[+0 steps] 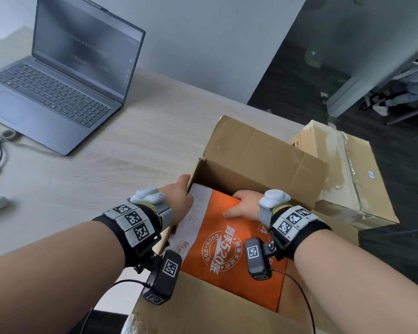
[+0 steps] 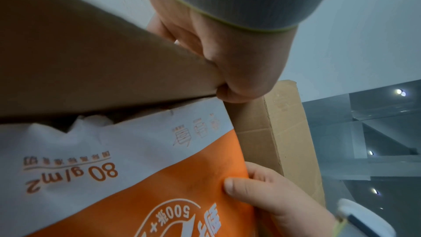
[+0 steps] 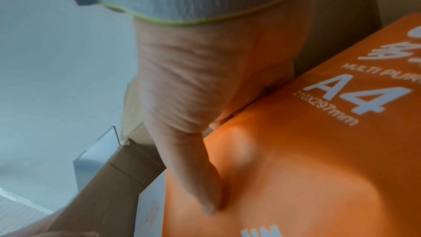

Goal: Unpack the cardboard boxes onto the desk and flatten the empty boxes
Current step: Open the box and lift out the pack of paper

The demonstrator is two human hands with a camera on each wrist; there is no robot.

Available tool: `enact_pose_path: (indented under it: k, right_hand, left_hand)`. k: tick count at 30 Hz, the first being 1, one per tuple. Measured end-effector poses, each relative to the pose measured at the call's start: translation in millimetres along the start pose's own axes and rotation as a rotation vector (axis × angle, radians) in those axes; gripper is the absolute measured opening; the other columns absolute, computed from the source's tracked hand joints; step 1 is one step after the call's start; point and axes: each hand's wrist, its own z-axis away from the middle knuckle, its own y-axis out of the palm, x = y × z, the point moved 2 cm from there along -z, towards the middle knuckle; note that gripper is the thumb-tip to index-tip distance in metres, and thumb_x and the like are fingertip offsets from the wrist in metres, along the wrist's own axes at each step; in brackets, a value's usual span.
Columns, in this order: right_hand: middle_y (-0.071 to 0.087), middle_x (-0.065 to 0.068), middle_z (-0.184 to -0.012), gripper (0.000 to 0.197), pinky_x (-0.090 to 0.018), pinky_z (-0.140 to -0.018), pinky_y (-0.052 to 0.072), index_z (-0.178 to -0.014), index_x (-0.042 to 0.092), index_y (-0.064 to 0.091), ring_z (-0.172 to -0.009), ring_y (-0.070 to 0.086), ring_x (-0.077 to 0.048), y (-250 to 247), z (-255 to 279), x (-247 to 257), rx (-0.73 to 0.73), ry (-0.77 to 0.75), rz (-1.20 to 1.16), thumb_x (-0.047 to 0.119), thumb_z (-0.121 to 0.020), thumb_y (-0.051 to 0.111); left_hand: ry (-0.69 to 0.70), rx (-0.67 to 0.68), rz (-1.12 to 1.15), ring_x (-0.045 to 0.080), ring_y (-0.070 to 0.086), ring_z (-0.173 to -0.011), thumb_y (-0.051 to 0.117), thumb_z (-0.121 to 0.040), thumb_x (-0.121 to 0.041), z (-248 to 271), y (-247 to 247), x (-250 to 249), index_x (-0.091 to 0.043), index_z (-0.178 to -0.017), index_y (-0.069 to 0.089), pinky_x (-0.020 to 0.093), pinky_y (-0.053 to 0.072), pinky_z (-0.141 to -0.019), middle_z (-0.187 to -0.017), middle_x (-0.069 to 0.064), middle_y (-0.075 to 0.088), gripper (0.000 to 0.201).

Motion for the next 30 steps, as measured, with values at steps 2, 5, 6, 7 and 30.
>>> enact_pose_path:
  k: [2,5,6,7,30]
  right_hand:
    - [0.071,-0.002,-0.106,0.049,-0.038,-0.086,0.059,-0.115,0.022,0.064,-0.094,0.069,-0.022,-5.6,12.3,-2.1,0.026,-0.034,0.004,0.045,-0.075,0.08]
    - [0.074,-0.002,-0.102,0.044,-0.038,-0.083,0.06,-0.11,0.021,0.067,-0.089,0.071,-0.021,-14.7,25.4,-1.4,0.065,-0.075,0.013,0.039,-0.074,0.084]
    - [0.074,-0.002,-0.101,0.044,-0.038,-0.084,0.06,-0.11,0.021,0.066,-0.09,0.071,-0.021,-16.3,27.8,-0.7,0.078,-0.085,0.016,0.038,-0.073,0.084]
    - [0.074,-0.001,-0.101,0.045,-0.038,-0.084,0.06,-0.111,0.022,0.065,-0.09,0.071,-0.021,-17.0,30.5,-0.4,0.084,-0.095,0.018,0.036,-0.073,0.085]
    - [0.077,0.006,-0.079,0.027,-0.035,-0.07,0.059,-0.092,0.027,0.074,-0.073,0.074,-0.016,-150.6,191.7,-30.5,-0.646,-0.154,-0.329,0.022,-0.07,0.089]
  left_hand:
    - [0.005,0.008,0.017,0.023,0.058,-0.073,0.038,-0.1,-0.014,0.7,-0.5,-1.8,-0.019,-0.141,0.041,0.033,0.039,-0.06,-0.091,0.008,0.064,0.042]
    - [0.01,0.021,0.034,0.025,0.06,-0.076,0.037,-0.099,-0.015,1.0,-1.7,-3.9,-0.02,-0.139,0.042,0.034,0.041,-0.064,-0.09,0.008,0.064,0.041]
    - [0.008,0.019,0.043,0.026,0.06,-0.077,0.037,-0.099,-0.015,0.7,-1.5,-3.4,-0.02,-0.139,0.043,0.034,0.042,-0.065,-0.091,0.008,0.064,0.041]
    - [0.008,0.019,0.048,0.026,0.06,-0.077,0.037,-0.099,-0.015,1.1,-1.7,-3.5,-0.02,-0.139,0.043,0.034,0.042,-0.066,-0.091,0.008,0.065,0.041]
    - [0.151,0.168,0.722,0.007,0.055,-0.119,0.051,-0.04,-0.102,41.2,-56.7,-37.8,-0.046,-0.12,0.055,0.038,0.041,-0.105,-0.128,-0.024,0.058,0.098]
